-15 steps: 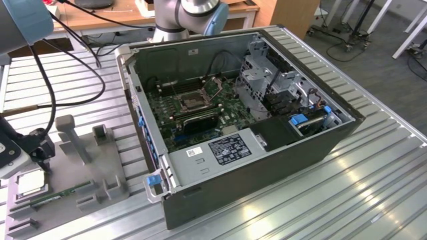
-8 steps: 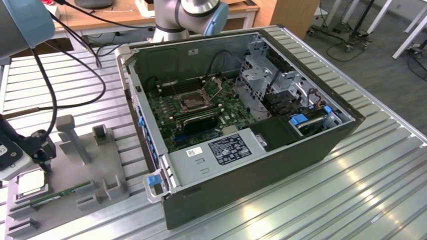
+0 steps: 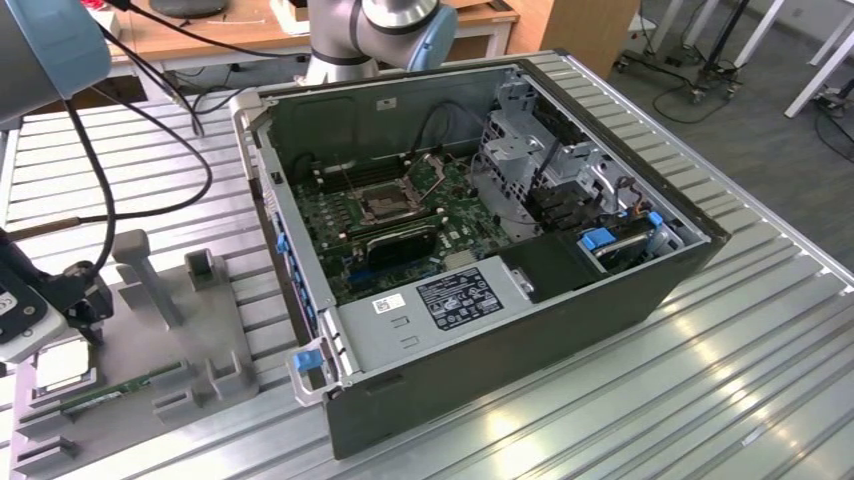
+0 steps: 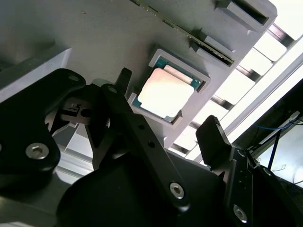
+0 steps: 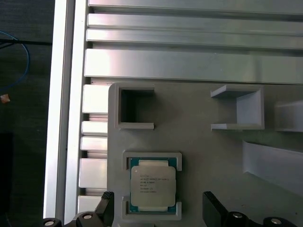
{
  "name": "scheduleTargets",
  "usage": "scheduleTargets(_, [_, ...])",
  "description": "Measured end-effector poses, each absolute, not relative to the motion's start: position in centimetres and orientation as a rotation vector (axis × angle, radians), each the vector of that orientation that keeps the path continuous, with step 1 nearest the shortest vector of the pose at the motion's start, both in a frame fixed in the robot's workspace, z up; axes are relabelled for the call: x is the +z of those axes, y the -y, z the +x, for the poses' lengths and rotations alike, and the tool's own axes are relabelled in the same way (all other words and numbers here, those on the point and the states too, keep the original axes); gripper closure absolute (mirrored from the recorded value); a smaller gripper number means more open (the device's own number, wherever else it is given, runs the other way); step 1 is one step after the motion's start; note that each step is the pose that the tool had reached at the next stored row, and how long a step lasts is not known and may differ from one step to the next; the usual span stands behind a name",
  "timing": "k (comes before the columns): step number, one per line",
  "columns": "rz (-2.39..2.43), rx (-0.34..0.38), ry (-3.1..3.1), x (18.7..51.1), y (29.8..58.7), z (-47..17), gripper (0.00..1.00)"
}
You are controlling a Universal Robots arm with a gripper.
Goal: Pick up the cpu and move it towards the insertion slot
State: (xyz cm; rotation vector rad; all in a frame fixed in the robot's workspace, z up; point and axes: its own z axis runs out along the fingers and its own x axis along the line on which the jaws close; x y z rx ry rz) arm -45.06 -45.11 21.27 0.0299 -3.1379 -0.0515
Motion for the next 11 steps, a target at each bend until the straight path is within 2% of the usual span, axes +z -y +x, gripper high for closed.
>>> scheduleTargets(11, [0.030,-0.051,3.138,21.09,45.11,-45.06,0.18])
